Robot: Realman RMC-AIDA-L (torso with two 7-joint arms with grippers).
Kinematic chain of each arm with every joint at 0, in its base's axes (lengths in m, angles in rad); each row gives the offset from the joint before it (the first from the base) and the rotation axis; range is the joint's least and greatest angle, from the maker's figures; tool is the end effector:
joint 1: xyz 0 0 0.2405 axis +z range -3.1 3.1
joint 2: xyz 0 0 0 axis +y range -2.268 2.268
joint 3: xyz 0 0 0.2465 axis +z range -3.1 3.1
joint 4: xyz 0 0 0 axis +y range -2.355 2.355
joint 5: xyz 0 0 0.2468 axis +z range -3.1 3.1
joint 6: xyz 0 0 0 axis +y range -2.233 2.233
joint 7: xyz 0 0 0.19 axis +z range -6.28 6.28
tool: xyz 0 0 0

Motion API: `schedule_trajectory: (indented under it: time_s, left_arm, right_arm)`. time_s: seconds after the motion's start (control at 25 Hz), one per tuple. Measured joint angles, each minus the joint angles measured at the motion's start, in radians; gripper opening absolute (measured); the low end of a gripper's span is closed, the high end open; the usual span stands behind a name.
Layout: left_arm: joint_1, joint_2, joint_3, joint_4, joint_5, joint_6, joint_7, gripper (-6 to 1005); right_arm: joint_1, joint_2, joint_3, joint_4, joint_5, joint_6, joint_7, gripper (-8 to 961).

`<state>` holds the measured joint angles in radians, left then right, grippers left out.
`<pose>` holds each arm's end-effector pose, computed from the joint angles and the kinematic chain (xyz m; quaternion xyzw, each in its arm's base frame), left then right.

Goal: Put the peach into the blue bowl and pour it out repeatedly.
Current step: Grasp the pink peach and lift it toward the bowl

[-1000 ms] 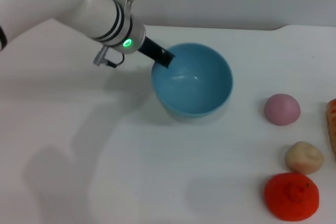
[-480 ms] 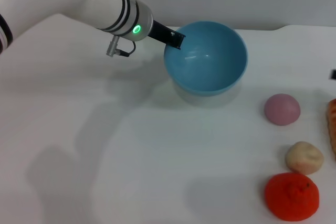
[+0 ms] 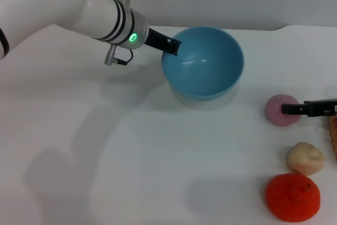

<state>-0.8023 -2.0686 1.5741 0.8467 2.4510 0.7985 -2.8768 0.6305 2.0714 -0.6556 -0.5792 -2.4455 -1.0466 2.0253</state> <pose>-0.1689 0.4831 -0.1115 -0.8600 -0.4125 0.0140 0.3000 0.3479 0.4190 -0.0480 -0.8263 0.5016 0.0451 0.2523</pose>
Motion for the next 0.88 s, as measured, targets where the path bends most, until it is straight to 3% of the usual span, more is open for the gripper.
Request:
schedule_trajectory:
  time_s: [0.36, 0.72, 0.88]
  left_arm:
    - [0.001, 0.001, 0.007, 0.000, 0.000, -0.013, 0.001, -1]
    - [0.006, 0.001, 0.026, 0.000, 0.000, -0.022, 0.001, -1]
    - [0.013, 0.001, 0.026, 0.000, -0.002, -0.026, 0.001, -2]
  right_arm:
    - [0.002, 0.001, -0.009, 0.026, 0.004, 0.030, -0.011, 726]
    - [0.005, 0.004, -0.012, 0.040, 0.084, 0.056, -0.082, 499]
    - [-0.005, 0.003, -0.013, 0.040, 0.150, 0.050, -0.119, 335]
